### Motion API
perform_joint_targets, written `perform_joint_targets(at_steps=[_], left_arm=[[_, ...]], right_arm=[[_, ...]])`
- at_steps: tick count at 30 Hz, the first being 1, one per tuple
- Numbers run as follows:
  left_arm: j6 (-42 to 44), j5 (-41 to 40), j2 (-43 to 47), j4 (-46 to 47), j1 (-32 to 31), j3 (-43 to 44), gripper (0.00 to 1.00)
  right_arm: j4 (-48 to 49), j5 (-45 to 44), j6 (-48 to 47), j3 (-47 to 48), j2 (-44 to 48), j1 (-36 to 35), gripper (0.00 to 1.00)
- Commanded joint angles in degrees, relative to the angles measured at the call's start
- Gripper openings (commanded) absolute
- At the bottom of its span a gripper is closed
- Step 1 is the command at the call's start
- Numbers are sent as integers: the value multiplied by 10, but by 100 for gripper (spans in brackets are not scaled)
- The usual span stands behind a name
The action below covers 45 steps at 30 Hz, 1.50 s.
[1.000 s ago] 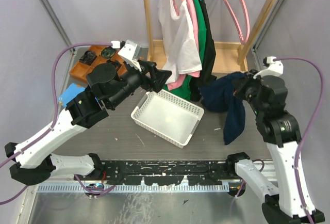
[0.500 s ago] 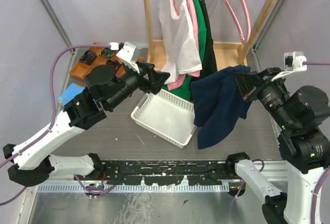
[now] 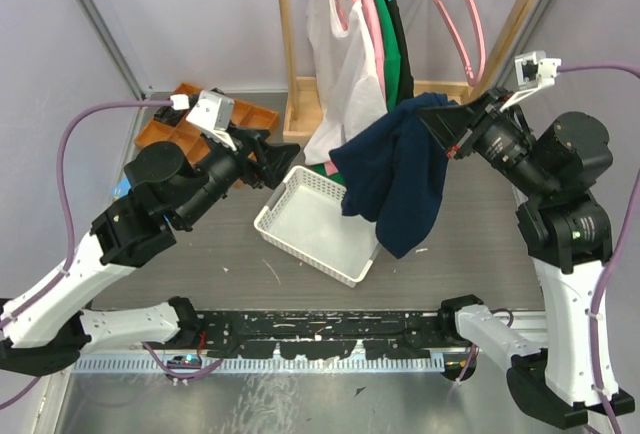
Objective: Remove the t-shirt from the hanger
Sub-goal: Place the T-shirt in the bin.
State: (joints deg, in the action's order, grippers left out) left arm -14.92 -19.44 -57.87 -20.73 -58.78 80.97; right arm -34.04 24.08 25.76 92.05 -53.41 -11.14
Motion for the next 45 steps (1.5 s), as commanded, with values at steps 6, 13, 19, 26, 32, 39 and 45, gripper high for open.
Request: perform_joint_targets(at_steps=[6,13,19,26,32,39,45], left_arm=[[0,-33,19,-14,-3,-7,73],[2,-35,15,-11,-2,-4,73],[11,-42,12,-9,-2,5,73],[28,-65,24,-27,-2,19,73],[44,-80,41,-30,-2,13,73],[56,-75,34,-27,-2,15,74],[59,-76,31,-26,-3,14,74]], right_arm=[[104,49,17,11,-37,-9,1],[82,-64,-41,18,-88,-158,1],[60,-248,-105,44,-156,-378,1],[84,-430,-64,-61,-134,-440,1],[74,-502,-44,-138,-100,-440,1],[32,-540,-23,-147,-136,-440,1],[42,-537,-46,-154,-164,-440,0]])
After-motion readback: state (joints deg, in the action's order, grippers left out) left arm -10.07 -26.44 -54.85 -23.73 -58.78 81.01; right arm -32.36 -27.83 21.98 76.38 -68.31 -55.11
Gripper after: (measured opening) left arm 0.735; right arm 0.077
